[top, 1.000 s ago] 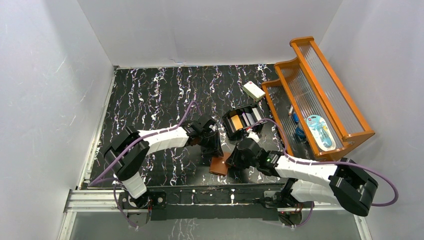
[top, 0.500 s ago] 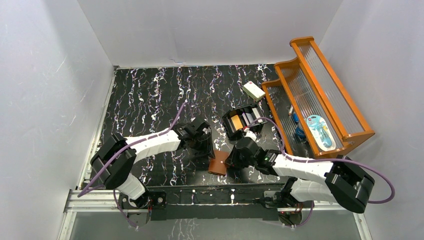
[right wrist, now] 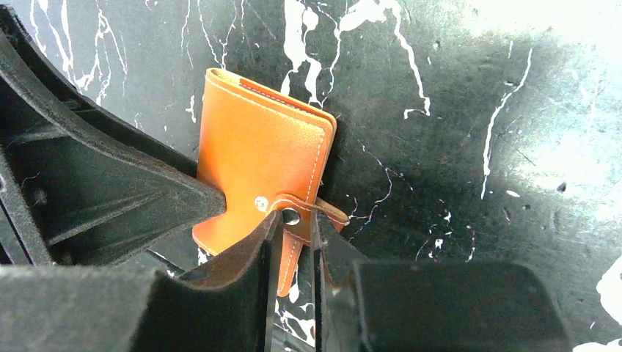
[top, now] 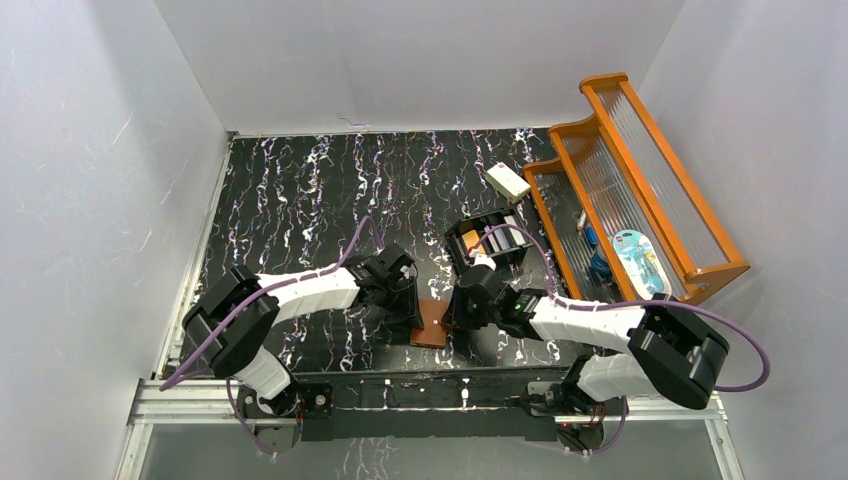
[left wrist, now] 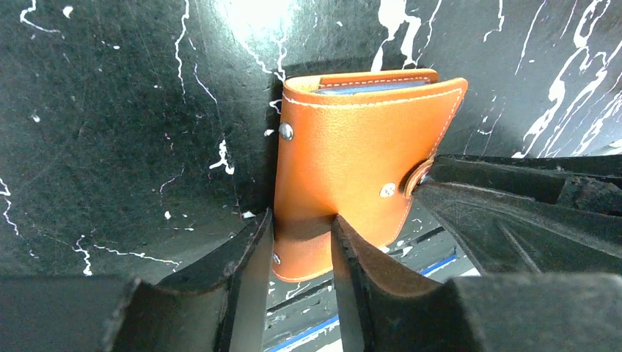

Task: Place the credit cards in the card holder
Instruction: Close the card holder at the center of the board.

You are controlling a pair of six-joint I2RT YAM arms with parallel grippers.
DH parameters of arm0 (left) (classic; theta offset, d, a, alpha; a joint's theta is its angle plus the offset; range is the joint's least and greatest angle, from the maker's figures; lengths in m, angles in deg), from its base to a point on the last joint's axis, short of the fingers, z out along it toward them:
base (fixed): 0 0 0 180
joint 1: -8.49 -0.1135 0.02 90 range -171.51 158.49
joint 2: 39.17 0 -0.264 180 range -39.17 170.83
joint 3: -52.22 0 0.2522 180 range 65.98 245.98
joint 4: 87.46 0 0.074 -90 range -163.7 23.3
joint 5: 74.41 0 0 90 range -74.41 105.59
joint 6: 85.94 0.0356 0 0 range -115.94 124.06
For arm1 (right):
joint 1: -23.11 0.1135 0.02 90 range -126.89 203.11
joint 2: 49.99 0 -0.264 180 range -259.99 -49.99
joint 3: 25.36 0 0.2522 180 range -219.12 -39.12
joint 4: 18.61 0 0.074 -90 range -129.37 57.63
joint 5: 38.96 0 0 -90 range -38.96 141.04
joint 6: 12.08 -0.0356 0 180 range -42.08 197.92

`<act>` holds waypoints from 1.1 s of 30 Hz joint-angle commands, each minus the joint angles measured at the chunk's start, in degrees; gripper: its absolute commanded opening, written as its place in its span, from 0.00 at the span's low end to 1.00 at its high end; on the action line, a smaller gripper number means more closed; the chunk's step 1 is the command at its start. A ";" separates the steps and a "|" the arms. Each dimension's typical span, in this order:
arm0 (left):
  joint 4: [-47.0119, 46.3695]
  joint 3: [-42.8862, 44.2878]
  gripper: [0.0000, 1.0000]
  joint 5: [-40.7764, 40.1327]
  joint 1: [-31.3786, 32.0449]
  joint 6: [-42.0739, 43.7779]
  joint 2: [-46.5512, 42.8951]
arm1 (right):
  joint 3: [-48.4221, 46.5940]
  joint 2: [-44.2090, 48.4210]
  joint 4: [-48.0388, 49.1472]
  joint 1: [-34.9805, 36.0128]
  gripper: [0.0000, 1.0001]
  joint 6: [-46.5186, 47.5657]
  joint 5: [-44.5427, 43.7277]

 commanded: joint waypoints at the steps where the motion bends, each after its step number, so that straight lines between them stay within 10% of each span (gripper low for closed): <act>1: 2.96 0.79 0.28 -2.07 -0.15 0.99 2.66 | -2.69 -0.99 0.72 -0.11 0.28 1.89 2.08; 33: 5.62 1.32 0.23 -5.05 -0.16 0.92 4.81 | -3.95 -2.03 0.84 -0.13 0.38 0.06 2.66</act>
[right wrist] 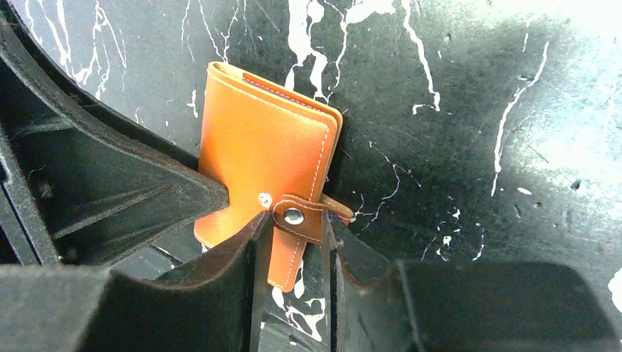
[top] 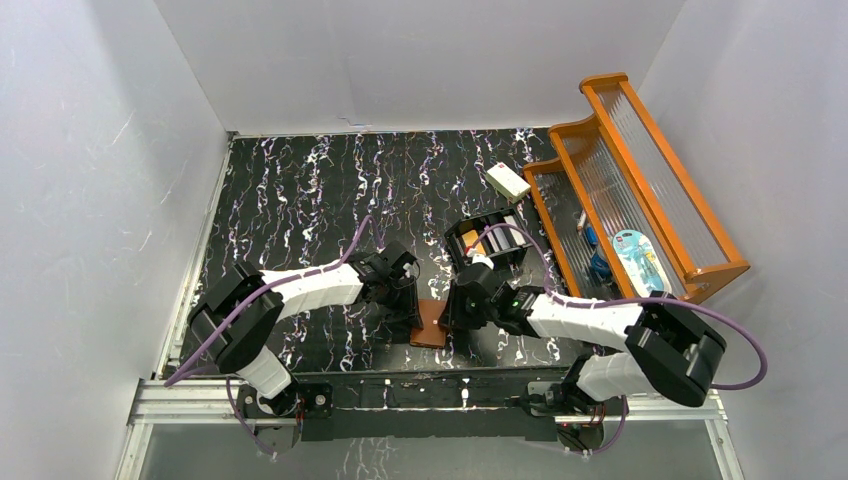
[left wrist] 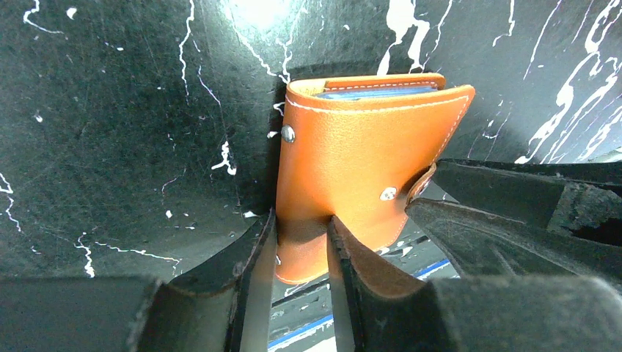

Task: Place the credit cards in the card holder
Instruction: Close the card holder at the center of the board.

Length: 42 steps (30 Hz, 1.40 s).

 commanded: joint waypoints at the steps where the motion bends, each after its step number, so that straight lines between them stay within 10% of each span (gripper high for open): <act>1: 2.71 -0.87 0.23 -5.19 0.18 0.94 2.89 | -2.32 -1.22 3.53 0.11 0.38 0.15 1.81; 11: 2.50 -0.62 0.23 -4.76 0.18 0.71 3.49 | -5.68 -3.66 -0.80 0.09 0.29 2.42 2.09; 20: 2.12 -0.79 0.23 -4.50 0.18 0.44 3.42 | -9.17 -7.32 -5.96 0.21 0.42 3.68 0.25; 30: 1.86 -1.38 0.23 -4.79 0.18 0.18 3.47 | -10.15 -4.88 -10.48 0.45 0.16 3.71 -3.86; 42: 1.50 -1.57 0.24 -4.72 0.18 0.09 4.18 | -9.92 -2.69 -7.40 0.71 0.18 3.68 -0.35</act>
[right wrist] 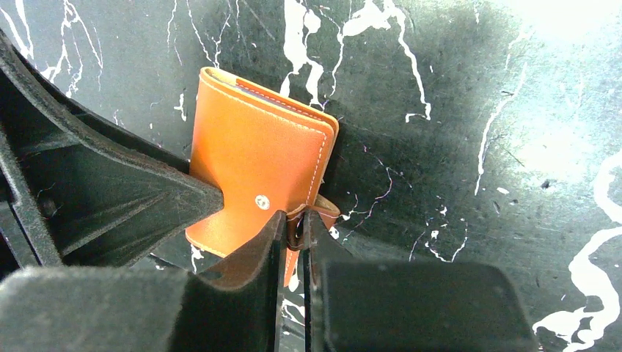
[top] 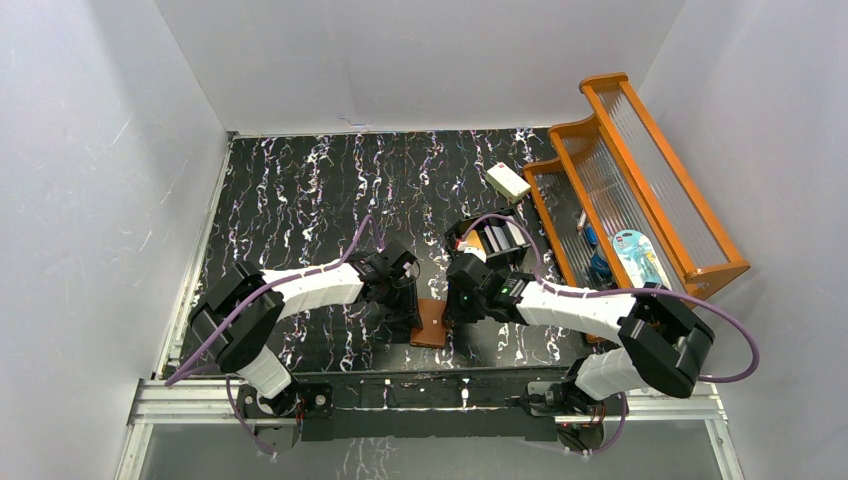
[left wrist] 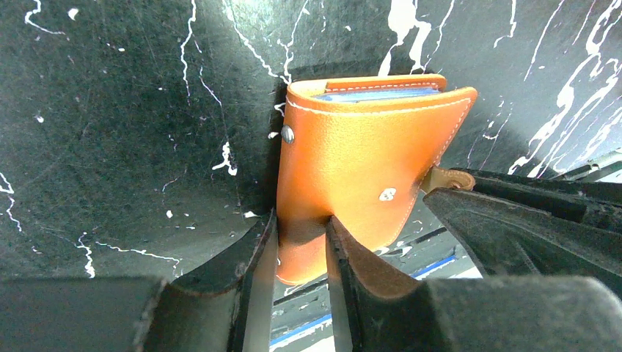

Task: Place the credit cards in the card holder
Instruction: Close the card holder at the center of the board.

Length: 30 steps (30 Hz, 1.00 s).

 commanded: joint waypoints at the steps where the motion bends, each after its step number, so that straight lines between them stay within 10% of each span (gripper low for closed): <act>1: 1.22 -1.77 0.24 -5.00 0.29 0.17 3.94 | -1.29 1.34 3.54 0.57 0.18 0.21 0.96; 19: 0.93 -1.58 0.24 -4.19 0.29 0.39 4.06 | 1.83 -1.33 9.37 0.64 0.39 -0.22 3.03; 30: 1.22 -1.67 0.24 -4.50 0.28 0.27 3.51 | 2.15 0.43 7.65 0.66 0.27 -1.35 2.05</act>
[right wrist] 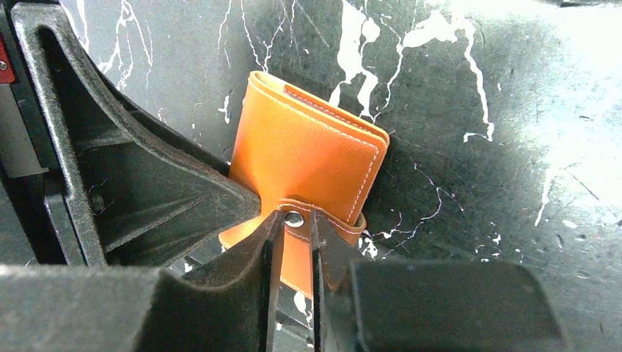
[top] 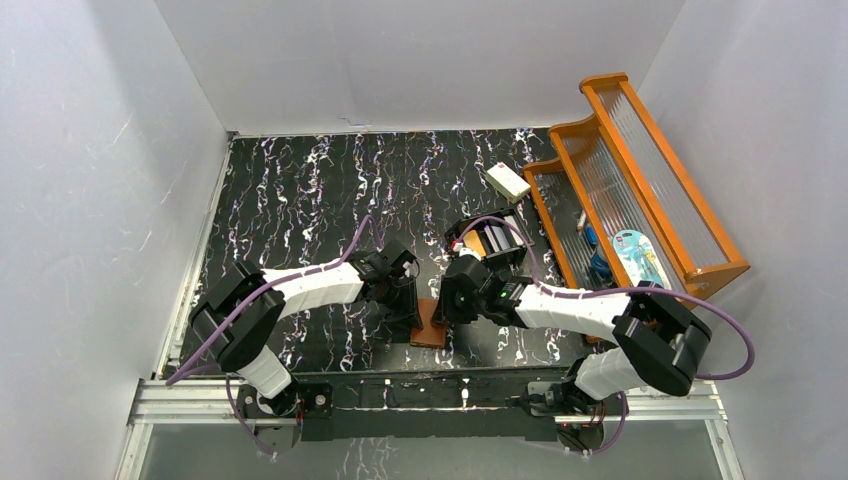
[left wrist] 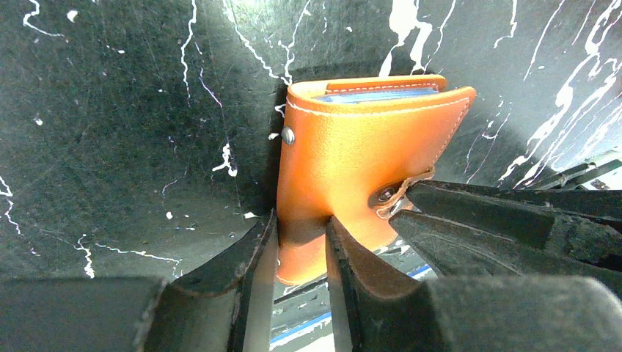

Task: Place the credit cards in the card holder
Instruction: Close the card holder at the center of the board.

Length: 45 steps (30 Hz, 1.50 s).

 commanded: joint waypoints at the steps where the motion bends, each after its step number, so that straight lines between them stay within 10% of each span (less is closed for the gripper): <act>1: 1.24 -1.69 0.24 -5.18 0.61 0.22 3.25 | -0.13 0.97 -0.64 0.31 0.27 -0.68 -1.41; 45: -0.02 -3.72 0.25 -4.45 0.62 -1.60 -0.63 | 0.09 -11.02 -11.70 1.70 0.05 -0.59 -6.97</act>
